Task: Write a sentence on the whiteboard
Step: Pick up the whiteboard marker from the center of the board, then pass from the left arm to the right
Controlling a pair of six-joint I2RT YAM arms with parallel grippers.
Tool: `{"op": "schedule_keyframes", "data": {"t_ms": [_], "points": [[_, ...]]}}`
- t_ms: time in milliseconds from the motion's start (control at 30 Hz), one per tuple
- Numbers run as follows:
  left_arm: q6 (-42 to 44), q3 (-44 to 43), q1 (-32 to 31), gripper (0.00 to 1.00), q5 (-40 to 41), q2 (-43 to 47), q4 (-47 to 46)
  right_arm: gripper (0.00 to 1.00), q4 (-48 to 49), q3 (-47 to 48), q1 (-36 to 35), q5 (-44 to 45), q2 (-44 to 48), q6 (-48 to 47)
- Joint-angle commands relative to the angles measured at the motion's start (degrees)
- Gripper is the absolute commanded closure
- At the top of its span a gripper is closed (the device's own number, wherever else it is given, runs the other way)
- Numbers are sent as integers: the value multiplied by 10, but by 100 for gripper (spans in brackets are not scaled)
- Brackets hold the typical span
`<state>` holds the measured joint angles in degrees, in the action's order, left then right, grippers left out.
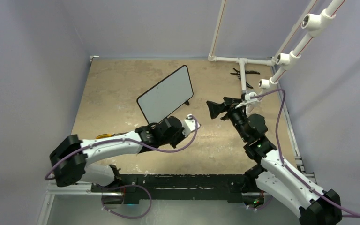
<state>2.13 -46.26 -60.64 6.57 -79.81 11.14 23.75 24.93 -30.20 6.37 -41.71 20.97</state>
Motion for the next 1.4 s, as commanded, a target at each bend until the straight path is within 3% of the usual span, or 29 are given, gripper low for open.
{"op": "schedule_keyframes", "data": {"t_ms": [0,200,467,700,900,1133,1367], "points": [[0,3,22,100,14,96,-39,4,-40,74,2,-87,-22,-22],[19,14,69,100,-51,188,-18,1,-82,148,15,-292,-104,2],[26,29,75,100,-84,263,-5,2,-84,216,73,-599,-209,41],[33,20,75,100,-111,261,2,21,-87,258,68,-721,-306,49],[34,20,76,100,-121,259,4,35,-202,314,21,-728,-378,-28],[36,17,76,100,-137,250,6,51,-181,318,-4,-733,-414,-21],[35,18,76,100,-133,250,6,87,-181,312,-7,-737,-413,-26]]}}
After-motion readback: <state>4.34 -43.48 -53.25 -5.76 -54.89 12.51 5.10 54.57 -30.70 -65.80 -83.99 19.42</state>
